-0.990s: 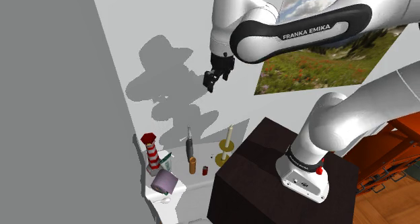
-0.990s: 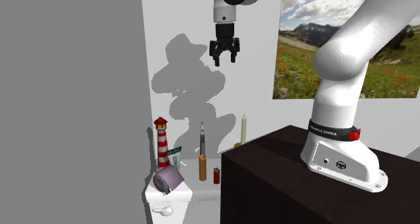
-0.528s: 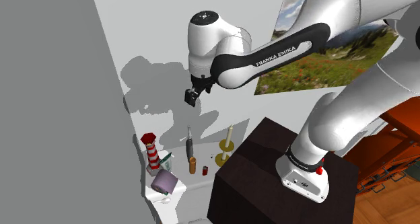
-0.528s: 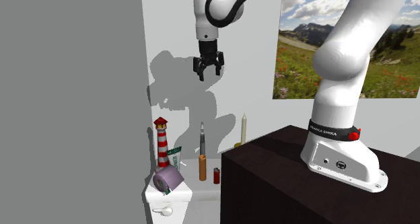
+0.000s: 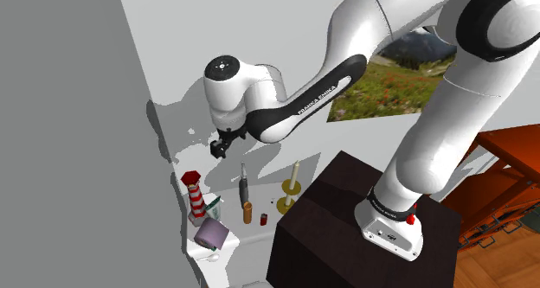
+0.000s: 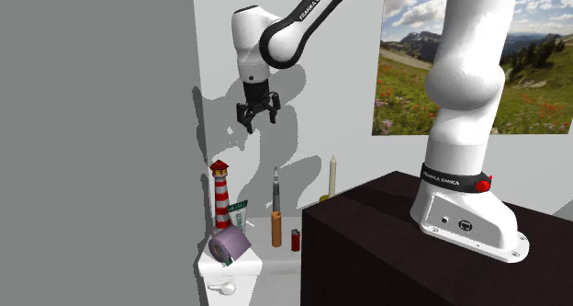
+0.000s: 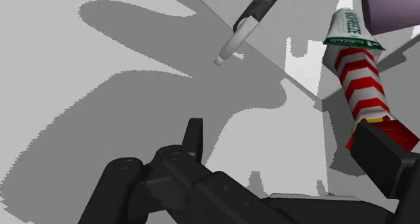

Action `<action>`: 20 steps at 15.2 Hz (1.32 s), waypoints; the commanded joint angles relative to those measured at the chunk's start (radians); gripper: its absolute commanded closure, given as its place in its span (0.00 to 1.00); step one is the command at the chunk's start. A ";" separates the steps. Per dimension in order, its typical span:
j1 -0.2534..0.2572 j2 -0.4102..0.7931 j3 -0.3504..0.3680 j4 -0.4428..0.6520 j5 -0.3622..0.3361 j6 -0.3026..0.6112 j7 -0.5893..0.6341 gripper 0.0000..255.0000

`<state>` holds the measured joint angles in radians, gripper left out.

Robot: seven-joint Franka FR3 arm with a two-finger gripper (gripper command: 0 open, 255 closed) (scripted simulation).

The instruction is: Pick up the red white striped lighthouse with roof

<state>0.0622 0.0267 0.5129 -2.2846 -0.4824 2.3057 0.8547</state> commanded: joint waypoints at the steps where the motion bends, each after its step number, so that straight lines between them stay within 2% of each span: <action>1: 0.014 0.090 0.007 0.057 -0.089 -0.003 0.077 0.00; 6: 0.101 0.310 -0.021 0.217 -0.275 -0.036 0.229 0.00; 11: 0.207 0.516 -0.071 0.405 -0.400 -0.082 0.314 0.00; 13: 0.249 0.597 -0.092 0.488 -0.435 -0.101 0.332 0.00; 20: 0.267 0.657 -0.117 0.503 -0.475 -0.068 0.371 0.00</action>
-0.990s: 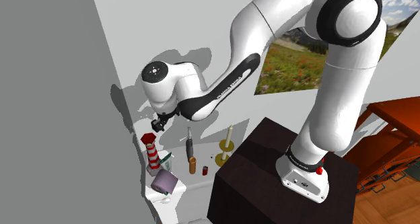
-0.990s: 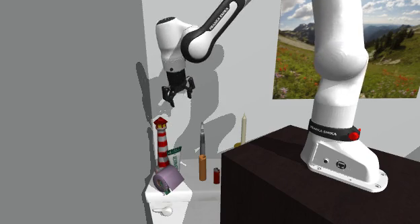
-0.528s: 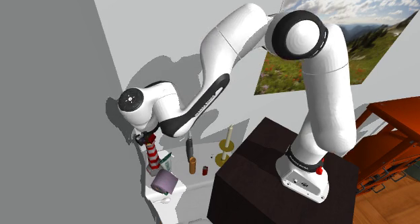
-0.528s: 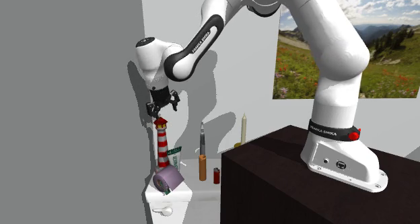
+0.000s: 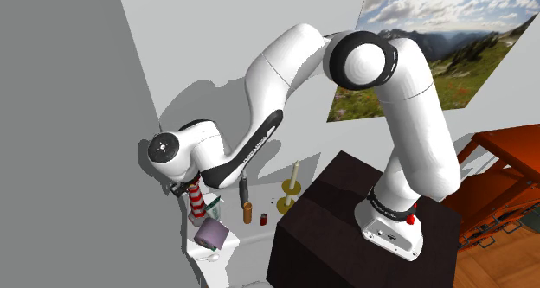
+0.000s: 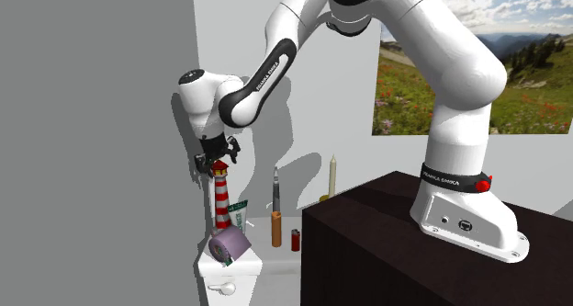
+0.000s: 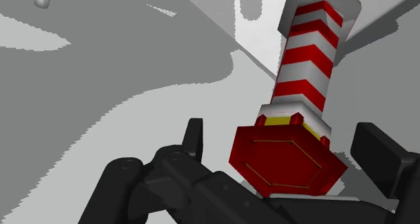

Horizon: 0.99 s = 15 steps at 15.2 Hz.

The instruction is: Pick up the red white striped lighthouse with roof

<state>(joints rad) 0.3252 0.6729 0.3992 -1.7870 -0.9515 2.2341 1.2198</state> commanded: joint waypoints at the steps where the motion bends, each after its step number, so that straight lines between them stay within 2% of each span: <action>1: 0.008 0.027 -0.010 0.010 -0.016 0.012 0.016 0.00; 3: 0.008 0.027 -0.010 0.010 -0.016 0.012 0.016 0.00; 4: 0.009 0.027 -0.010 0.010 -0.016 0.012 0.016 1.00; 15: 0.003 0.006 -0.002 0.004 -0.003 0.002 0.003 1.00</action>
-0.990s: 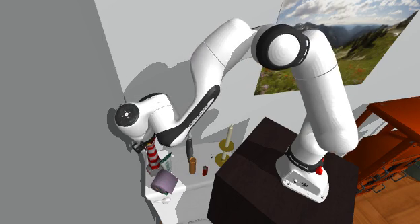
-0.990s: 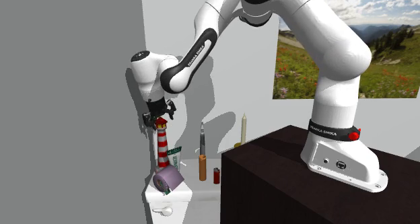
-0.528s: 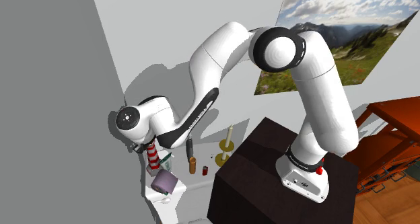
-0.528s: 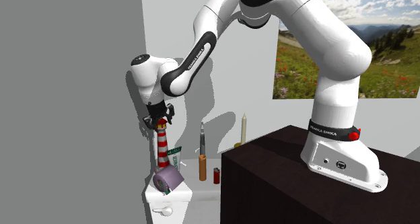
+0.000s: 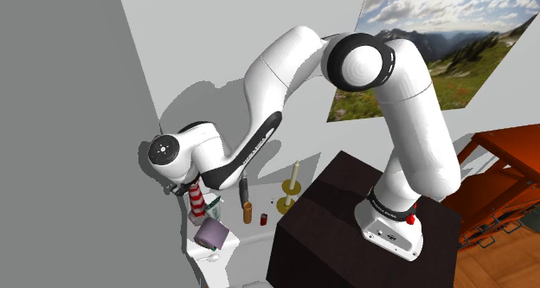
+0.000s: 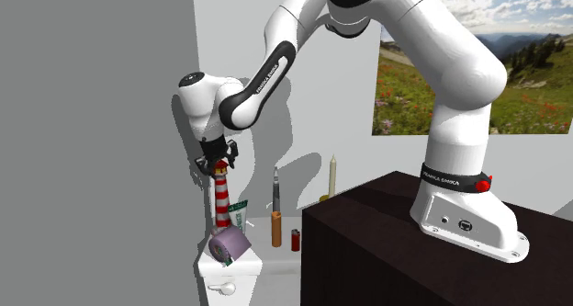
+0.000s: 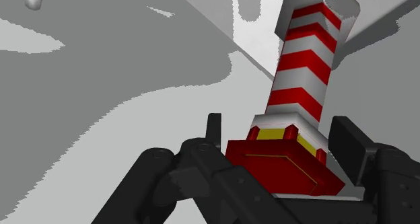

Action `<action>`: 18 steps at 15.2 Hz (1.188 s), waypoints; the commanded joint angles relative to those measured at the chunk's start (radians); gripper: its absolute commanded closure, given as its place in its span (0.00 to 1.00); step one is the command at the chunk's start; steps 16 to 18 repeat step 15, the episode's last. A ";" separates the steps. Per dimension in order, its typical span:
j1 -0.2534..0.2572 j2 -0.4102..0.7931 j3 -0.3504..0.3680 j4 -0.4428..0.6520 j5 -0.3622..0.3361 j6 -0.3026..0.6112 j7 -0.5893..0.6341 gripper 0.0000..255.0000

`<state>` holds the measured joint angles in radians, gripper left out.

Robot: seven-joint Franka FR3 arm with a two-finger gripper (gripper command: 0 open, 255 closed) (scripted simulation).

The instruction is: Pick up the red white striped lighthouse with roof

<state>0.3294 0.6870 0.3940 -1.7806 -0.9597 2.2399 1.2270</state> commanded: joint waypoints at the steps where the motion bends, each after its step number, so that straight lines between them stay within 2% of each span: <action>1: -0.005 -0.018 0.007 -0.005 0.011 -0.010 -0.010 1.00; 13: -0.036 -0.131 0.055 -0.021 0.093 -0.079 -0.092 1.00; 18: -0.037 -0.132 0.055 -0.021 0.094 -0.080 -0.093 1.00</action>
